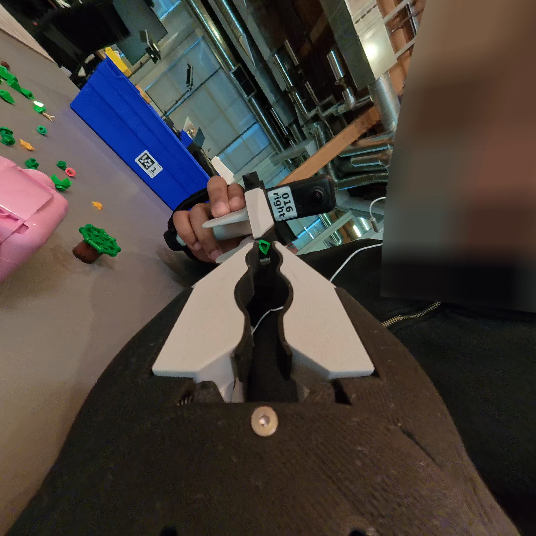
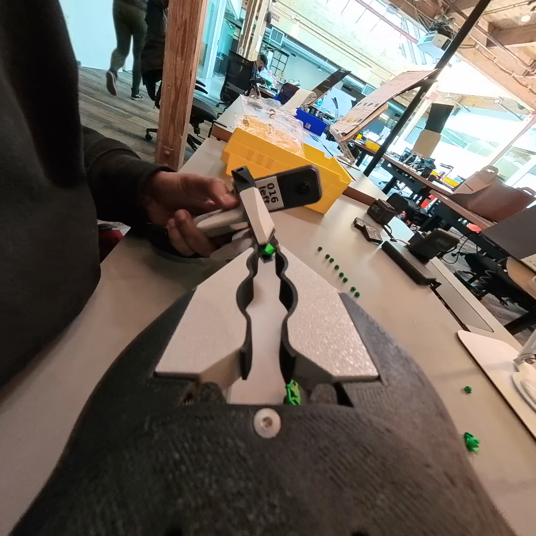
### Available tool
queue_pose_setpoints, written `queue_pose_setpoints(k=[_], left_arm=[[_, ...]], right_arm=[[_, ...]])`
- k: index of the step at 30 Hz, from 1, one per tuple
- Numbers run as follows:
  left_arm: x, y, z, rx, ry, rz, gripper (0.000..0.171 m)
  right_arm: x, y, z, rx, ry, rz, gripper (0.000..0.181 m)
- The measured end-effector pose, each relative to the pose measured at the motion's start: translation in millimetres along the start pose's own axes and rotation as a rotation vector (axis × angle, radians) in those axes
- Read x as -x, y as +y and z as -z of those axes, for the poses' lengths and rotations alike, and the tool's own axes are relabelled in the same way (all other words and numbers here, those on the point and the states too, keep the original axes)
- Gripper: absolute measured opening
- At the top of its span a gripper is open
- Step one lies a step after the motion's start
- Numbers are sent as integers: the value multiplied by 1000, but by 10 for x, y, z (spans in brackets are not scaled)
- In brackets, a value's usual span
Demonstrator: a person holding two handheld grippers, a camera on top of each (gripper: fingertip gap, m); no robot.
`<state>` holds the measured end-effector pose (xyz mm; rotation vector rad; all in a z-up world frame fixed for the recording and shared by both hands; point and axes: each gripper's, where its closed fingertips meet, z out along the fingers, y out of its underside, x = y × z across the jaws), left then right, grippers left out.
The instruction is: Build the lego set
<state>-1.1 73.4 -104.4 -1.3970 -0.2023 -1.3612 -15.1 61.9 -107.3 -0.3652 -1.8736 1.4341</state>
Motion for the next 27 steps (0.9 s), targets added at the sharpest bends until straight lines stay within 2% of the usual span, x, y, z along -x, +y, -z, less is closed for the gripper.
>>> queue_pose_setpoints(k=[3,6,9,27], left_arm=[[32,-59,9,-52,-29,-26,3],[40,-116,25,-109,-39,-43,3],[47,-105,2,-116,-50,-59,3],[63,-96,-21,-132,-73,-77,3]], right_arm=[[-38,3,0,-2,18,-25,15],[-80,16,4,5,43,-28,13],[-102,11,17,4,60,-19,8],[-102,24,34,26,53,-9,8]])
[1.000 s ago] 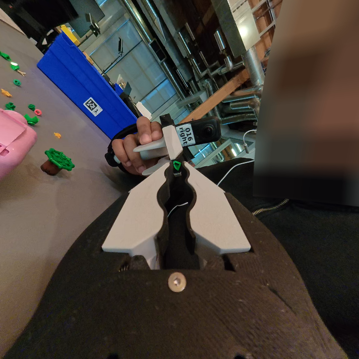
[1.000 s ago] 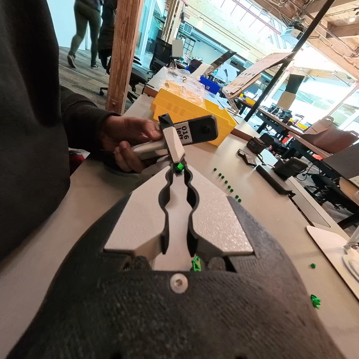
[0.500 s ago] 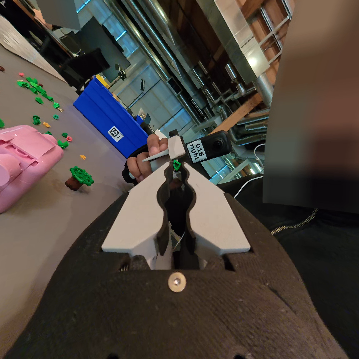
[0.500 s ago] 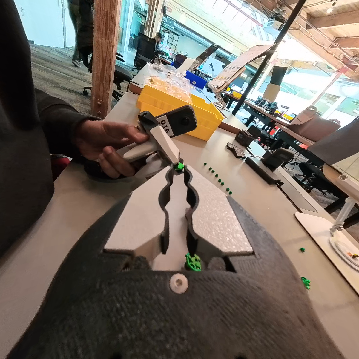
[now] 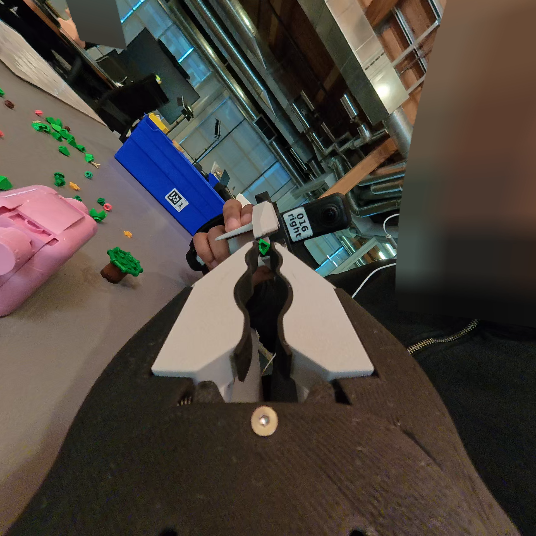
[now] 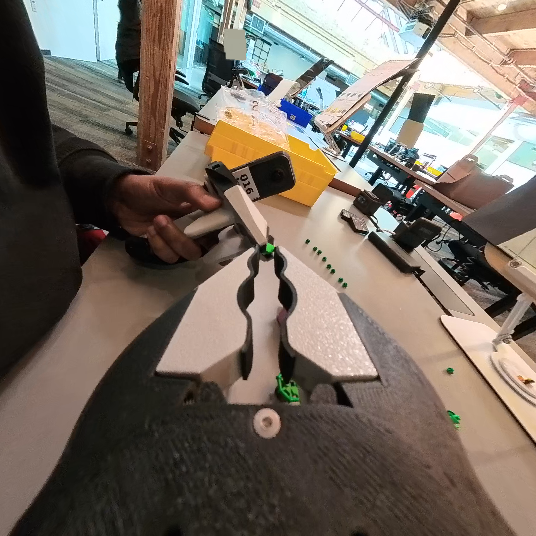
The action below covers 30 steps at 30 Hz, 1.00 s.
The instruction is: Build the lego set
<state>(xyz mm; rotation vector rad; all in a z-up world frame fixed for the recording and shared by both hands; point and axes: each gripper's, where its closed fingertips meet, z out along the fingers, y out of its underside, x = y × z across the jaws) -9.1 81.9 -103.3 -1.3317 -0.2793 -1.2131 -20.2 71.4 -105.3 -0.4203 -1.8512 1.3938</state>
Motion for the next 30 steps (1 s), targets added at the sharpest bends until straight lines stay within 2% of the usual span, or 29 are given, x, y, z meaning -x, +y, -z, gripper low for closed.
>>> queue_pose_setpoints(k=[2,5,8,15,18,24,30], left_arm=[[-17,3,2,5,8,-6,3],[13,-1,15,19,-24,-35,20],[11,-1,15,34,-49,-78,25],[-4,-58,30,44,-89,-157,34],[10,-90,28,71,-129,-216,34],[-13,-204,-76,163,-162,-329,34],[147,-563,-196,258,-236,-535,34]], right_arm=[[13,-13,0,-3,-10,-10,7],[18,-47,2,-22,-21,-42,7],[-46,-66,30,-46,-11,-95,7],[-324,-226,244,-243,-77,-463,6],[-430,-232,319,-290,-86,-554,6],[-488,-233,363,-284,-69,-542,5],[-552,-225,411,-279,-46,-534,5]])
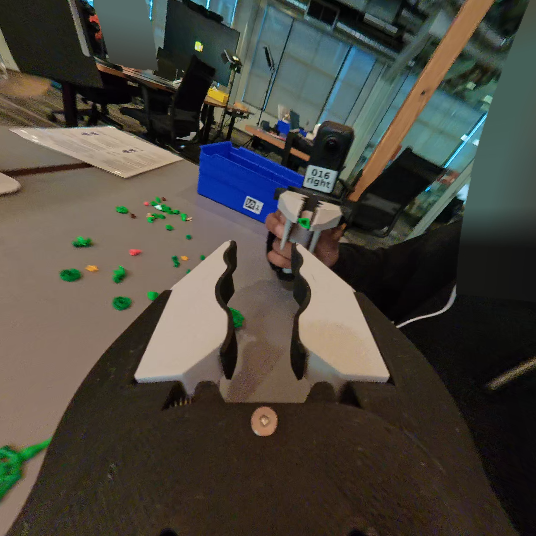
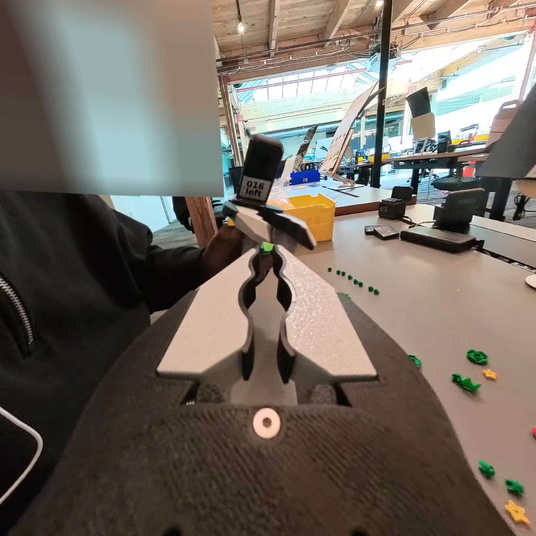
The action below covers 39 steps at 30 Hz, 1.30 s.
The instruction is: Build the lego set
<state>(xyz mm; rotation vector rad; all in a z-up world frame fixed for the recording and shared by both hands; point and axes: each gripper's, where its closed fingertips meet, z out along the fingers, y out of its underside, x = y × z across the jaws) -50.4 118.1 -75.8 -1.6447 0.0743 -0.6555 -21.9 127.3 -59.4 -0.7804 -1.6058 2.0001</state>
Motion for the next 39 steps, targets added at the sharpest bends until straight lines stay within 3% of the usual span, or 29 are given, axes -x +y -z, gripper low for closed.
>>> queue_pose_setpoints(k=[3,5,7,11,14,24,39], left_arm=[[153,-96,-50,20,-15,-94,29],[150,-239,9,-88,-9,-190,14],[202,-304,114,-185,-61,-222,14],[379,-173,262,-181,-114,-163,24],[422,-267,374,-239,-100,-122,27],[457,-169,318,-170,-87,-107,29],[545,-100,300,-139,-107,-92,28]], right_arm=[[-73,-16,43,-11,19,-18,5],[-134,-15,72,-16,33,-38,6],[-214,8,101,-13,53,-65,6],[-362,79,154,0,87,-109,6],[-441,155,173,25,108,-121,6],[-564,460,130,156,168,-48,6],[-604,446,141,142,178,-70,7]])
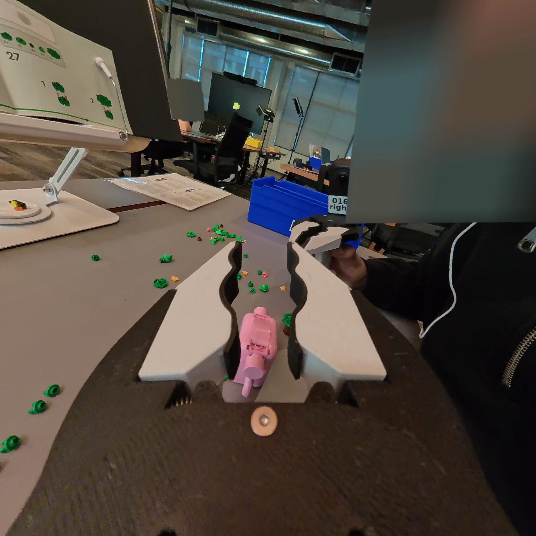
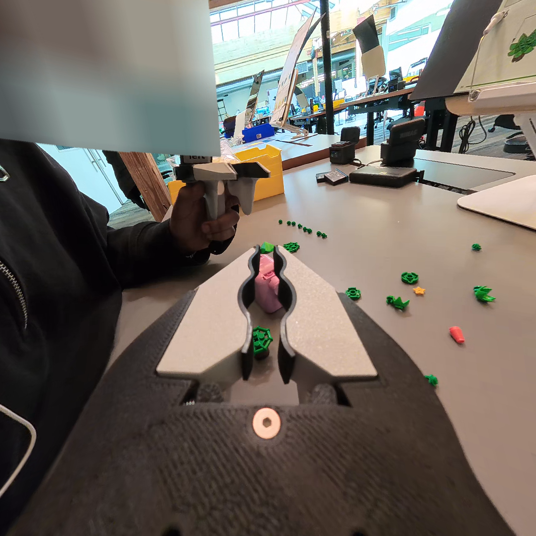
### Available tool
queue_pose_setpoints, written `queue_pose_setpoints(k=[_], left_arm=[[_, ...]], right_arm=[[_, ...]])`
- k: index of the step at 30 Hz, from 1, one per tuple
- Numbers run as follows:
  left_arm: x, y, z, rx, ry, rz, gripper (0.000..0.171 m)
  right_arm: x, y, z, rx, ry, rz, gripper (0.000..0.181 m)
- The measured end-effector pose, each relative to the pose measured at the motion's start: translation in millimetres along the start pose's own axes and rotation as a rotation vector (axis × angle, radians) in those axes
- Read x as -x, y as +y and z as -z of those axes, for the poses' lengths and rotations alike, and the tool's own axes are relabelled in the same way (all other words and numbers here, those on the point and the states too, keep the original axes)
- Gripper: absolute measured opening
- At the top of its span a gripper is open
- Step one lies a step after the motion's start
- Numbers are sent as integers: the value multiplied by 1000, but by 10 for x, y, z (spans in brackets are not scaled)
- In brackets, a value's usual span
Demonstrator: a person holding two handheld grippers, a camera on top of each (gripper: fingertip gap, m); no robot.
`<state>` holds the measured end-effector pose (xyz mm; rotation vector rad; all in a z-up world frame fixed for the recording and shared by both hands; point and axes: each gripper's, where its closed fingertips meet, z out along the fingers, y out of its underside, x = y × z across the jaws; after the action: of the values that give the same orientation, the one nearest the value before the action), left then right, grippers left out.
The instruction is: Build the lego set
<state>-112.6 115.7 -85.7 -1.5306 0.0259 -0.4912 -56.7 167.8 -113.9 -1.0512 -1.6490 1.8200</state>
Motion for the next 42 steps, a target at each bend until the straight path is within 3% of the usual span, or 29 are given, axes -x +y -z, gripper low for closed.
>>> queue_pose_setpoints(k=[42], left_arm=[[24,25,-2,9,-6,9,27]], right_arm=[[-29,3,1,-1,1,-21,7]])
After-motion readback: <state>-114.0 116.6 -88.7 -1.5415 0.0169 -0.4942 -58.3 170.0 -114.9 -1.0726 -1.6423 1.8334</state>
